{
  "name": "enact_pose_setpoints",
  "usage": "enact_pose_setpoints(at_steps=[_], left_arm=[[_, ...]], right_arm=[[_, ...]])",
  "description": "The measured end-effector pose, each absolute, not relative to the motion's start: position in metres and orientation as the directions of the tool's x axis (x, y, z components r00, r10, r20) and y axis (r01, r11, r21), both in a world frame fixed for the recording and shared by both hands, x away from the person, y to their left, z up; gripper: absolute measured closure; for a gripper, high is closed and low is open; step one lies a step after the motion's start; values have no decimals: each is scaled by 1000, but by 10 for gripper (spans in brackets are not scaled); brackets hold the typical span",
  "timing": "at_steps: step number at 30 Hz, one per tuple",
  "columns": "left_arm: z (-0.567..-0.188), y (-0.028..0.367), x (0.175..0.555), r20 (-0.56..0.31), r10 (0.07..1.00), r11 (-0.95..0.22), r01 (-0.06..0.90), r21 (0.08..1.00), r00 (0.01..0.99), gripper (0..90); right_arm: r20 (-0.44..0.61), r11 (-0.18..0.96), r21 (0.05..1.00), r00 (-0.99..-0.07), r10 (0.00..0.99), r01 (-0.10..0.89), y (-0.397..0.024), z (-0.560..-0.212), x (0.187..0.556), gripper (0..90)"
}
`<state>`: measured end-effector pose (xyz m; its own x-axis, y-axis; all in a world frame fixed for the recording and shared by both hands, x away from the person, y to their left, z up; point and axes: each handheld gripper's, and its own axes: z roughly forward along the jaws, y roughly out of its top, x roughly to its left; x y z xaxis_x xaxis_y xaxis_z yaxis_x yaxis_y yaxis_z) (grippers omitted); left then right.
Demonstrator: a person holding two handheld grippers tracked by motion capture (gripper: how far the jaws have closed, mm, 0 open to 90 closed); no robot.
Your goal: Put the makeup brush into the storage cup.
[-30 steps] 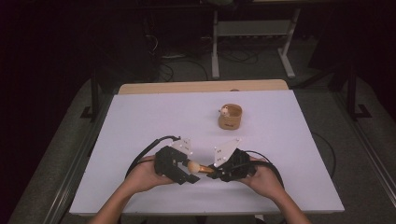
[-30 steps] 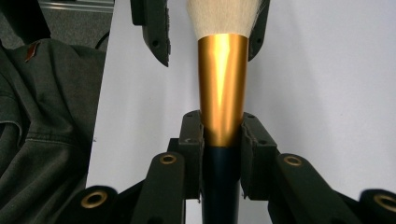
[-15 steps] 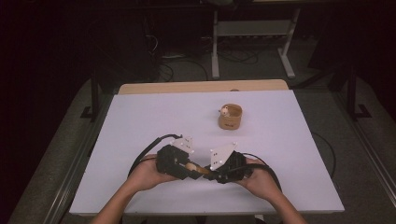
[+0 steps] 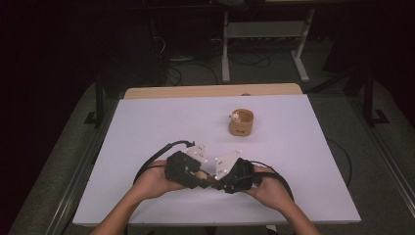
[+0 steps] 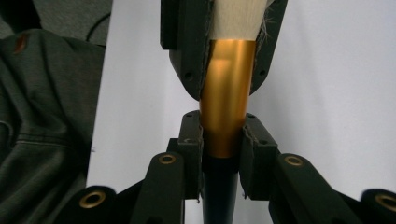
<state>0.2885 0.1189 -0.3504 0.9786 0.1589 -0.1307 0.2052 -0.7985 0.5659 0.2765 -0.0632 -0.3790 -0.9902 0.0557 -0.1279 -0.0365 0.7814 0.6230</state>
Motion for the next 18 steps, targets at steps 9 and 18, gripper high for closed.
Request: enact_pose_setpoints(at_steps=[9,18], left_arm=[[-347,131,289,-108,211,-761,232,605,972,516],[-353,146,287,-105,257,-741,265,617,961,504]], right_arm=[[-78,744,668,-990,114,32,-85,-381,287,723],[-14,675,722,-971,237,154,-115,-367,305,723]])
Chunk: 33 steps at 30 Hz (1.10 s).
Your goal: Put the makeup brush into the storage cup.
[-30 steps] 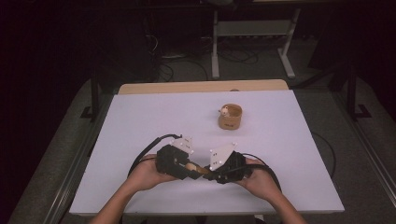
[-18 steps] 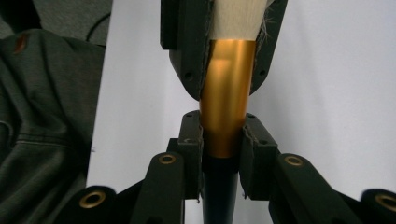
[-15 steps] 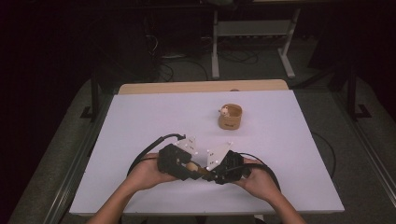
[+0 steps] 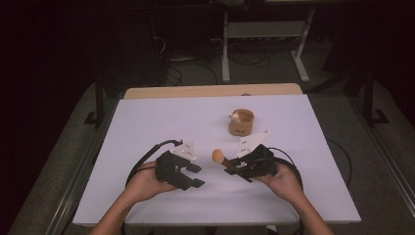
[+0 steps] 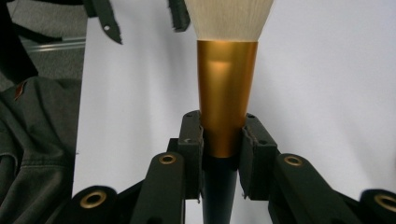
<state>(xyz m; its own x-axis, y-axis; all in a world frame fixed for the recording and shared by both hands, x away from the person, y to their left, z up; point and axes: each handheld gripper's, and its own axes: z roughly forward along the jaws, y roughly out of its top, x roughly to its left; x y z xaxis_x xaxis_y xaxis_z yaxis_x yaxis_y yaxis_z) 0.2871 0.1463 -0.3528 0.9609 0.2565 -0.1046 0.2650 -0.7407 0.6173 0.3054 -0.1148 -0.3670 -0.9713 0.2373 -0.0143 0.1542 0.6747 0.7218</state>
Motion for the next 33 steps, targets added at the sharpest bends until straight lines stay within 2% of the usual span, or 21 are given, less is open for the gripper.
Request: enact_pose_setpoints(at_steps=[21,33], left_arm=[[-364,166,287,-93,316,-698,297,651,944,466],[-367,177,286,-83,345,-687,311,657,935,428]], right_arm=[[38,591,767,-937,346,250,-141,-346,342,722],[39,576,773,-926,376,266,-145,-338,360,722]])
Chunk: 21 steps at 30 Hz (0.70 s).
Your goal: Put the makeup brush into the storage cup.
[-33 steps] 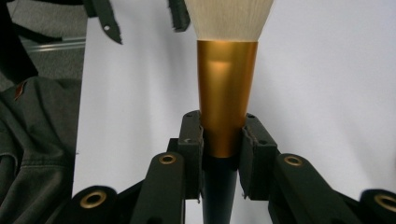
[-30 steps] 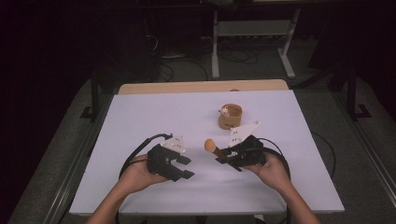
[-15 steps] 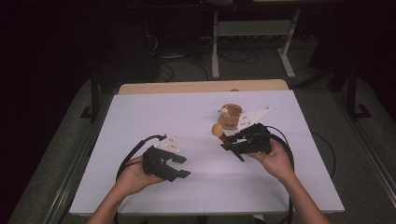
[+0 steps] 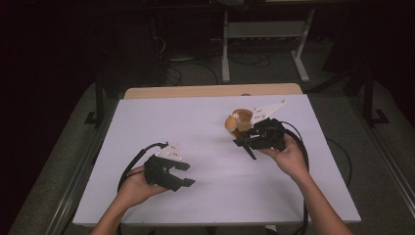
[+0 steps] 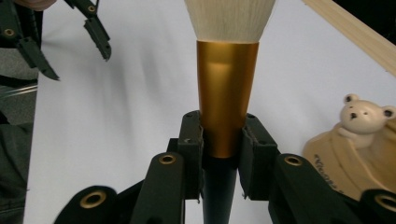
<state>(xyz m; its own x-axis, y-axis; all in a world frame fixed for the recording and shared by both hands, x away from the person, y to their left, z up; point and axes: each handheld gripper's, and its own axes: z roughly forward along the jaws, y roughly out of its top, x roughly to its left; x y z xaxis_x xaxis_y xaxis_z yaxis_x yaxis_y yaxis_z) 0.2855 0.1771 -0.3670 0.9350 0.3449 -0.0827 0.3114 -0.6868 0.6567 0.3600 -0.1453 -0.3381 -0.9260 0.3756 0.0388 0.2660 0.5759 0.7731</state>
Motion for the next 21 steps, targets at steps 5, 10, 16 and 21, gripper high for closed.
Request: enact_pose_setpoints(at_steps=[5,10,16,21], left_arm=[[-369,181,285,-70,353,-683,308,662,933,410],[-373,187,285,-67,363,-676,312,667,930,392],[-378,191,281,-77,378,-661,327,675,923,379],[-382,197,281,-67,387,-662,328,674,920,372]], right_arm=[[43,561,778,-914,403,283,-148,-332,371,722],[40,558,777,-907,420,293,-150,-327,381,721],[39,551,778,-898,438,302,-151,-320,396,721],[30,548,777,-888,458,309,-149,-311,409,721]])
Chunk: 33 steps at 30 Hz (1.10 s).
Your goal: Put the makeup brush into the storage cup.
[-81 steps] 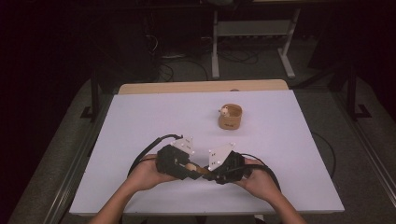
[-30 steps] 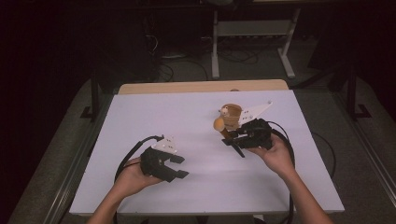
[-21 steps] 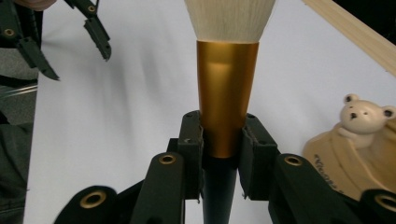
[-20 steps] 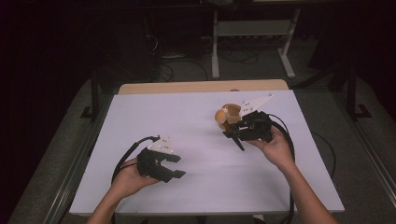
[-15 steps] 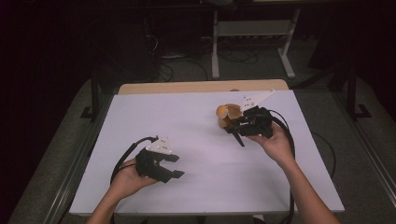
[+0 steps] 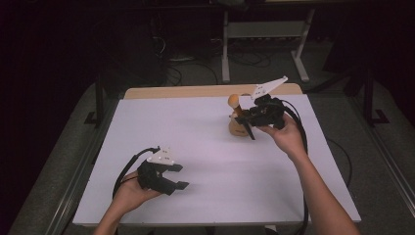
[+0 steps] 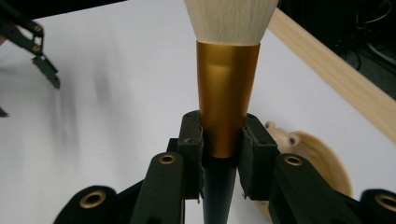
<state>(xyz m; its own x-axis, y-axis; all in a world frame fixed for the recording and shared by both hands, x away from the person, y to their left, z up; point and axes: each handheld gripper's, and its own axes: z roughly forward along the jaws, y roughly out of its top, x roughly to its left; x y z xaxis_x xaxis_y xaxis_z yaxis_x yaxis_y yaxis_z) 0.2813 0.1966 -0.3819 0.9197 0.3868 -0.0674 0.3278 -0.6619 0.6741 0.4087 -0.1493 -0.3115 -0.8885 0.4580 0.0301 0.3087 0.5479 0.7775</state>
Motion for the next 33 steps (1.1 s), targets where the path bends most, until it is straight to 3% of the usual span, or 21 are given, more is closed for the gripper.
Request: enact_pose_setpoints(at_steps=[23,33], left_arm=[[-390,207,280,-75,412,-645,349,680,908,360],[-389,211,280,-73,407,-649,345,678,910,352]], right_arm=[[12,509,783,-827,561,357,-139,-287,475,721],[58,464,783,-791,609,414,-144,-300,492,721]])
